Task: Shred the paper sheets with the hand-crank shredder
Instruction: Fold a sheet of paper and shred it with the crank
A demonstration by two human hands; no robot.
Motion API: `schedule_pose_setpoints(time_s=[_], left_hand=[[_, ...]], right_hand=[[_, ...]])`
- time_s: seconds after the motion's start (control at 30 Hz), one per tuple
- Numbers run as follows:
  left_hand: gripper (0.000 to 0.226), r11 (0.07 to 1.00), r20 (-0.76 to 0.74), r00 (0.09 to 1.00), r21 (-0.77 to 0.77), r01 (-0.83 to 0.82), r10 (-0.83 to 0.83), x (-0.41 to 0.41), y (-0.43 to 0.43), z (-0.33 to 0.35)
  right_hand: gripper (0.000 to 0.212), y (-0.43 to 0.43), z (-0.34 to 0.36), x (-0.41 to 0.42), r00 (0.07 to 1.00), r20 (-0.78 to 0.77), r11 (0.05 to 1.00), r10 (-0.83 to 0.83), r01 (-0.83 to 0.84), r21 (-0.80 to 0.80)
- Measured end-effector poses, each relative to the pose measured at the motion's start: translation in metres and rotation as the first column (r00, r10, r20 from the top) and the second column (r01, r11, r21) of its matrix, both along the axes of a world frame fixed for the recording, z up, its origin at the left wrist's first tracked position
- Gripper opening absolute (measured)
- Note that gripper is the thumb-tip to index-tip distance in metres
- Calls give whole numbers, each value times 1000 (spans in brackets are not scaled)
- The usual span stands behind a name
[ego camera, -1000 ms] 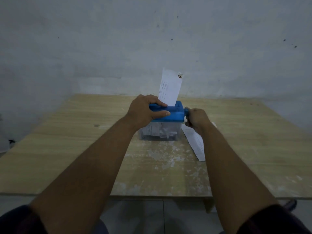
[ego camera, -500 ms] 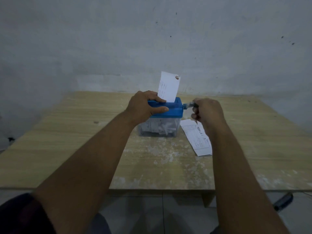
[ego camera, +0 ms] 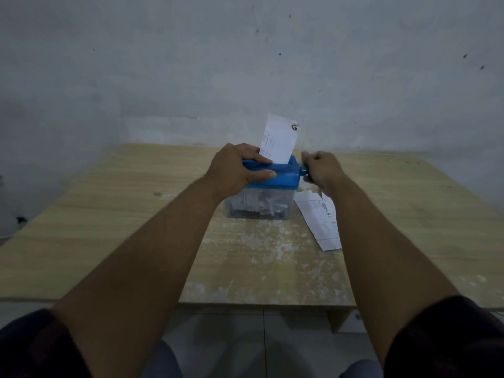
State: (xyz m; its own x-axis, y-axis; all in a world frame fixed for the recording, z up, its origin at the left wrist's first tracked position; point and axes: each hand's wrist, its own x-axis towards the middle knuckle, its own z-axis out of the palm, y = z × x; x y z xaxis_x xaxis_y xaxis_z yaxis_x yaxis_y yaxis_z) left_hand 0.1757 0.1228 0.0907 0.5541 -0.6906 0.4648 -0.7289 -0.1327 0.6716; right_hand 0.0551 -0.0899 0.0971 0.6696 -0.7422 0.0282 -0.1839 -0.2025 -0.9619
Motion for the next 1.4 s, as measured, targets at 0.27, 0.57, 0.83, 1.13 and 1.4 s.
schedule_pose_setpoints(time_s=[0.27, 0.57, 0.83, 1.13, 1.4], left_hand=[[39, 1000, 3, 1000, -14, -28, 28, -1, -2, -4], [43, 1000, 18, 1000, -9, -21, 22, 1, -2, -3], [41, 1000, 33, 999, 20, -14, 14, 2, -1, 1], [41, 1000, 18, 1000, -4, -10, 10, 2, -1, -3], [41, 999, 21, 999, -16, -33, 34, -2, -1, -4]], right_hand=[[24, 32, -58, -34, 994, -42, 990, -101, 104, 98], [16, 55, -3, -73, 979, 149, 982, -135, 112, 154], [31, 28, 45, -46, 983, 181, 999, -16, 7, 52], [33, 15, 17, -9, 998, 8, 998, -57, 58, -36], [19, 32, -40, -39, 984, -167, 998, -56, 56, -1]])
